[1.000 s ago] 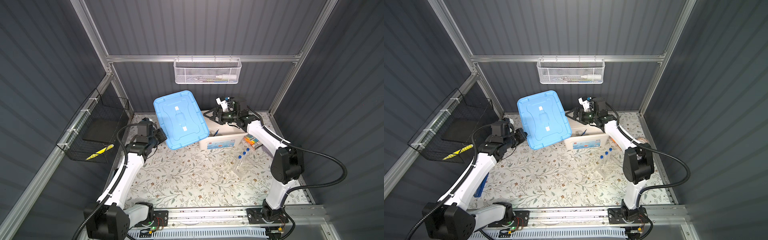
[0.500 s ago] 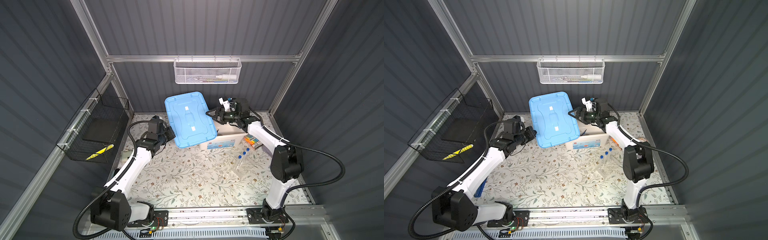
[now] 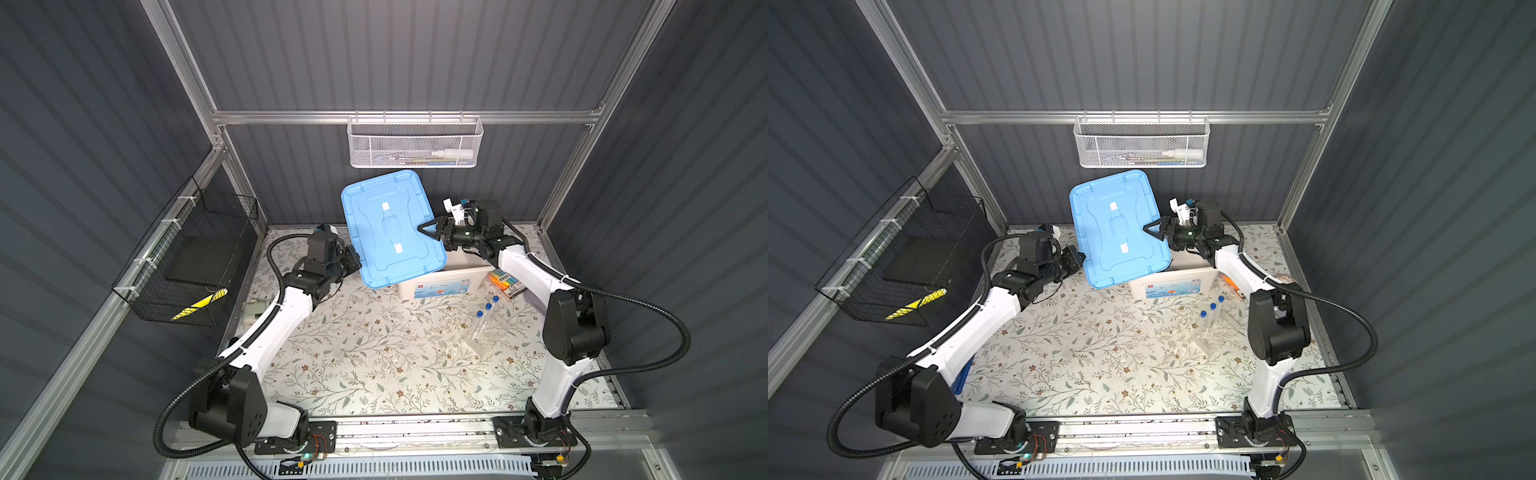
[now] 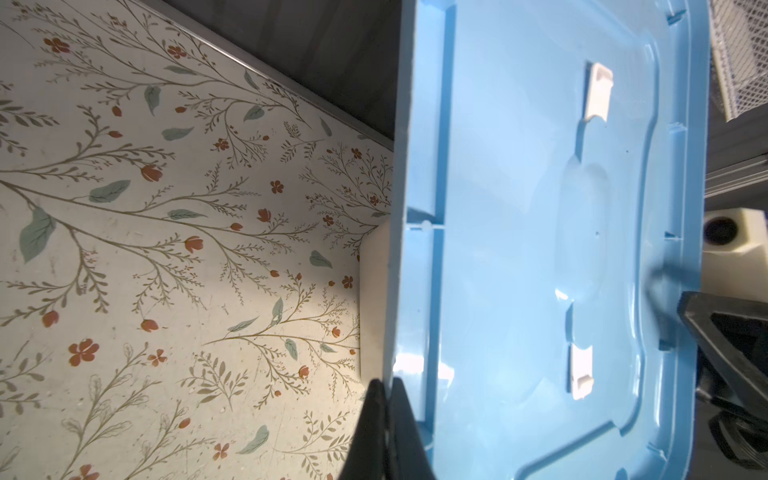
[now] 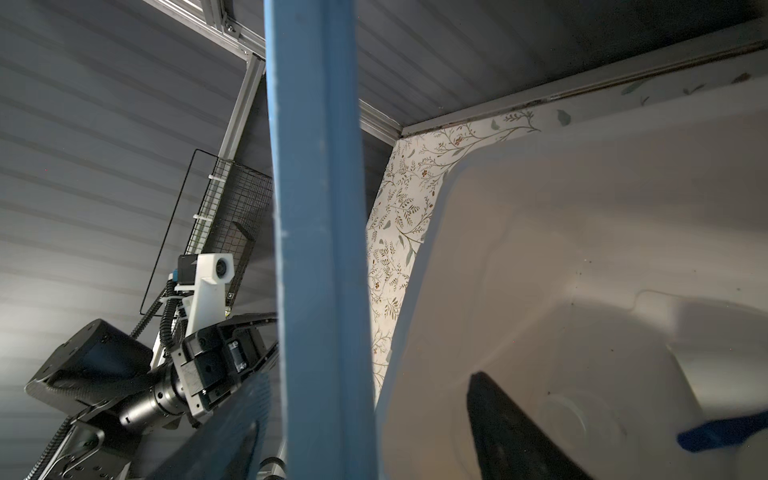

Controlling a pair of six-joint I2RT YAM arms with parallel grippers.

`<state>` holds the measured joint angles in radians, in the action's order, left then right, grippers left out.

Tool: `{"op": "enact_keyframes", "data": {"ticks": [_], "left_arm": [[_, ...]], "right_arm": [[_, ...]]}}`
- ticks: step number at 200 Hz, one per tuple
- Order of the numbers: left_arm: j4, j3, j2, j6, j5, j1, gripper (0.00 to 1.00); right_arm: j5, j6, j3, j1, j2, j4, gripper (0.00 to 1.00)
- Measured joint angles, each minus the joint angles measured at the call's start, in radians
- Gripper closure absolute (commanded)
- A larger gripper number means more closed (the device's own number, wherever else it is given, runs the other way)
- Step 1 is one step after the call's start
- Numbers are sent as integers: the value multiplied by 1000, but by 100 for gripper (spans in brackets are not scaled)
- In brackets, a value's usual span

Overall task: Organize the chemistry lab equipment
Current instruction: 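Raise the lid upright over the bin while the right gripper grasps its far edge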

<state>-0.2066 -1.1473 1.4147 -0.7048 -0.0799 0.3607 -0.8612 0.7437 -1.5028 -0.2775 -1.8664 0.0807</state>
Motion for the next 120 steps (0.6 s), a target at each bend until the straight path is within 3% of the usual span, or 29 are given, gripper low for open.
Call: {"op": "enact_keyframes", "data": {"ticks": [46,105,120], "left_arm": [[25,-10,63,-15,-11,23,100],[68,-80,143,-30,-22,61,100],[74,-94,165,-35,-34,67,94]], "right_arm": [[-4,37,77,20,53,57,55],[-3,62,115,67,114,103,74],[0,69,132,76,135,114,81]]}}
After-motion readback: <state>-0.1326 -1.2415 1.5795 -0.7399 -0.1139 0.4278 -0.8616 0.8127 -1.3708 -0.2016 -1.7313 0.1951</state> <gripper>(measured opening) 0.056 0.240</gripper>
